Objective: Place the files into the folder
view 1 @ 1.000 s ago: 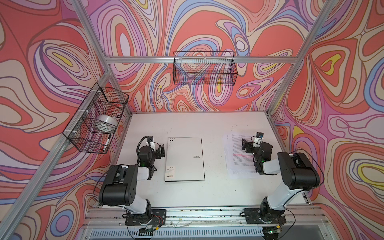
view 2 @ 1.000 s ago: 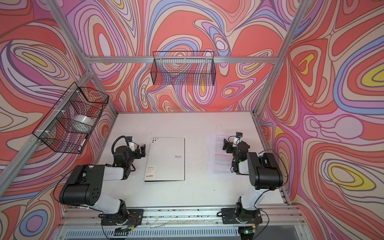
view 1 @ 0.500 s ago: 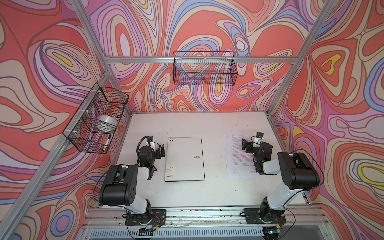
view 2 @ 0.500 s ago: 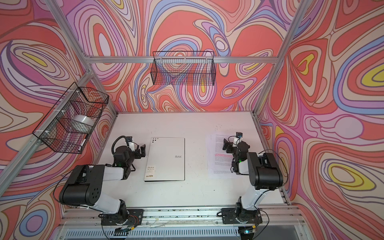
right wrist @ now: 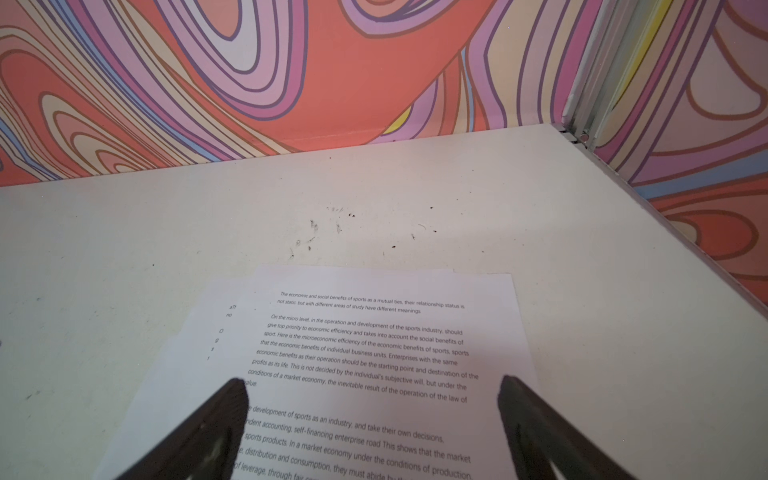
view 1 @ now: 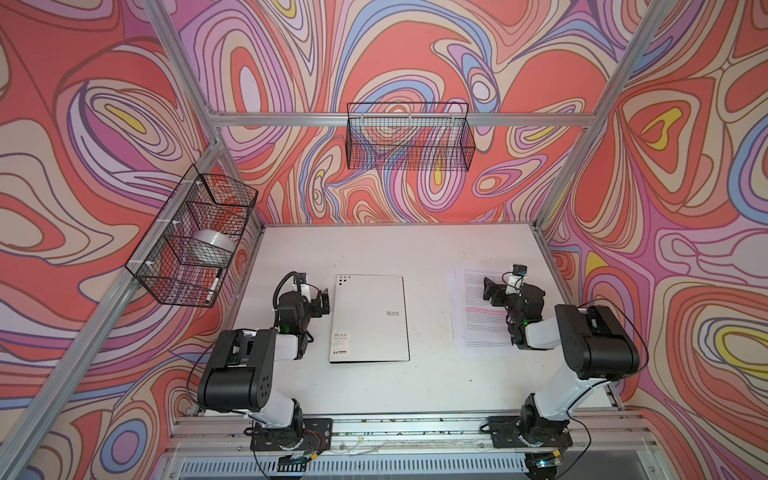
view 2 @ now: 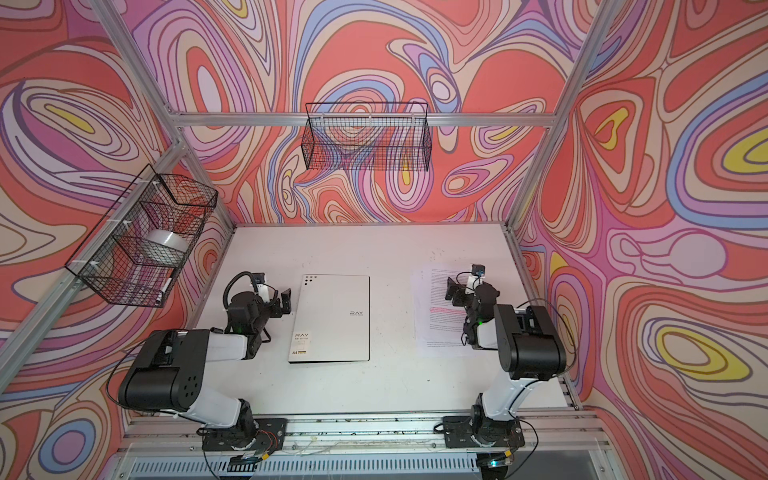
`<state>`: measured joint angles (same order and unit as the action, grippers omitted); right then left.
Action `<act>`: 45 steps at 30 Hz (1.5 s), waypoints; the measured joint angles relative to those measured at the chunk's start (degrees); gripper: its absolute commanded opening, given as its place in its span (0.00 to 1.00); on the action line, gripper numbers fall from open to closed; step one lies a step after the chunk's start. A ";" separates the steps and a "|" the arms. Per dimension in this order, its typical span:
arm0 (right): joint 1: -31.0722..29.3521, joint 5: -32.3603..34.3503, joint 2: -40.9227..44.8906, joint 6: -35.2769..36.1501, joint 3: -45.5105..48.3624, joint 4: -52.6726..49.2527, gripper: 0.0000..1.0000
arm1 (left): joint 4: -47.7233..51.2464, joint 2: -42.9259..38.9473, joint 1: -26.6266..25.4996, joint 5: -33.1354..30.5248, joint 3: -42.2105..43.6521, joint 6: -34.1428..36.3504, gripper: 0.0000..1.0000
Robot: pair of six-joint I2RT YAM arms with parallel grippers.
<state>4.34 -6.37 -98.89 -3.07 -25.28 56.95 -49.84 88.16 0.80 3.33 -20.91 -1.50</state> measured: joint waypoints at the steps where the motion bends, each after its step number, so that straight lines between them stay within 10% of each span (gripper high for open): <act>1: -0.09 0.28 0.00 0.00 -0.02 -0.13 0.98 | -0.02 0.00 0.00 0.02 0.00 0.00 1.00; 10: -3.30 7.02 1.81 0.24 -4.02 -8.68 0.99 | 7.41 -2.49 0.00 -0.72 -2.60 0.09 1.00; 18: -3.67 9.99 9.84 -3.10 -16.24 -30.18 0.99 | 37.90 -9.92 -0.11 2.16 -23.89 7.48 0.99; 24: -3.67 5.49 14.38 -14.49 -32.41 -55.08 0.98 | 71.63 -9.66 -2.64 10.14 -41.31 26.88 0.99; 33: -5.84 -7.17 20.11 -27.87 -29.24 -68.11 0.98 | 97.96 -13.09 -25.33 1.38 -36.02 49.40 1.00; 45: -14.25 -10.67 24.41 -32.13 -29.05 -77.13 0.99 | 91.30 -22.27 -46.10 -15.47 -14.12 50.38 1.00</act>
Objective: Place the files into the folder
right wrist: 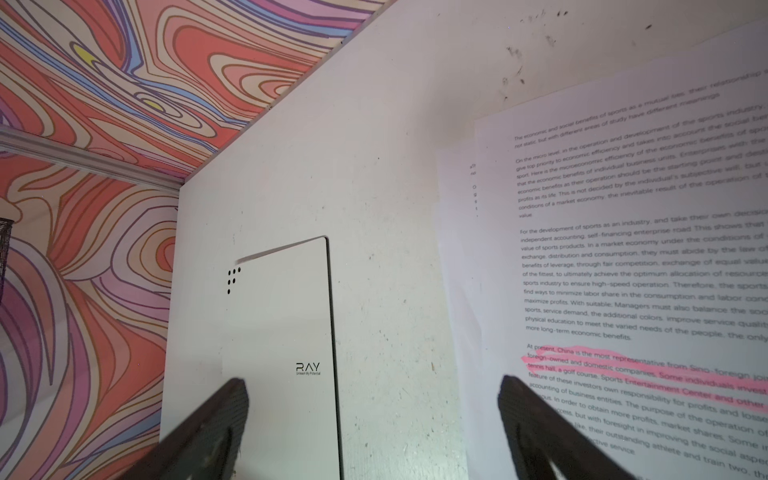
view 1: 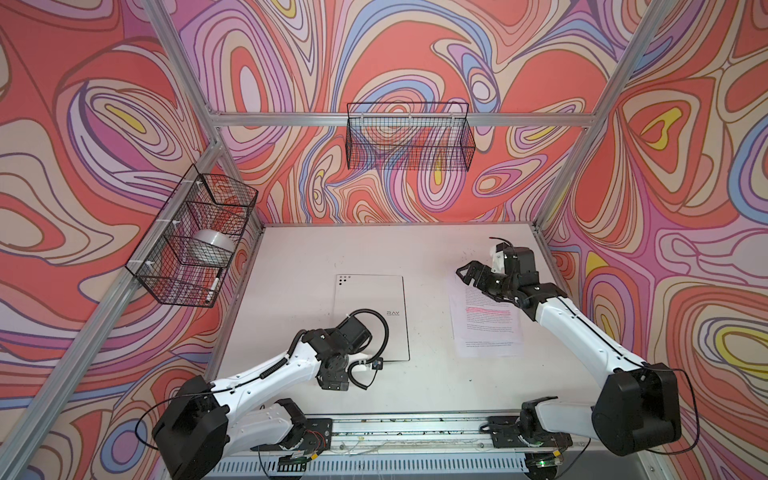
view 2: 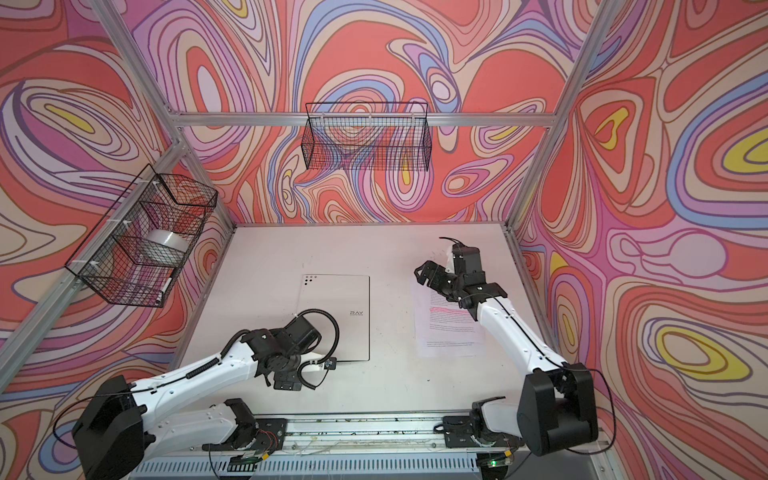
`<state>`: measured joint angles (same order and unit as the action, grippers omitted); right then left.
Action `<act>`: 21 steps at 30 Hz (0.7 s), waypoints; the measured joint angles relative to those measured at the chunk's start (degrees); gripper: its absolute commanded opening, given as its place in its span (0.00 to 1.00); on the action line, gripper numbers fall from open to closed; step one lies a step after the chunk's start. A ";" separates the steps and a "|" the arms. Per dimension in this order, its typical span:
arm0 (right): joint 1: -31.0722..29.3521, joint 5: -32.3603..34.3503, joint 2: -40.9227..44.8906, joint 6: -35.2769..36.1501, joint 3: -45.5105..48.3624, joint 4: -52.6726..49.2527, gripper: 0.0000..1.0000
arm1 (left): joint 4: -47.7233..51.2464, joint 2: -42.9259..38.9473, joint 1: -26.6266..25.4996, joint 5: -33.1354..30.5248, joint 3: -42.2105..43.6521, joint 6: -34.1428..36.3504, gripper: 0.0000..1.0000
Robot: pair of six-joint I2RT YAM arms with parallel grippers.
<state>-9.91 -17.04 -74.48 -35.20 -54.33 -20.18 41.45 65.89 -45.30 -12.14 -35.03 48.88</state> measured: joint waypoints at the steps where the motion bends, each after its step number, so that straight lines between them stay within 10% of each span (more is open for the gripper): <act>1: 0.00 -0.15 0.55 -0.26 0.22 -0.02 0.99 | -1.46 -0.13 -0.68 -1.11 0.83 -0.46 1.00; 21: -0.17 -2.99 3.34 -4.81 6.84 1.57 0.98 | -23.61 0.20 -2.45 -12.76 7.26 -5.51 1.00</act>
<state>-10.09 -20.03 -71.13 -40.01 -47.48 -18.61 17.85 66.08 -47.75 -24.91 -27.77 43.38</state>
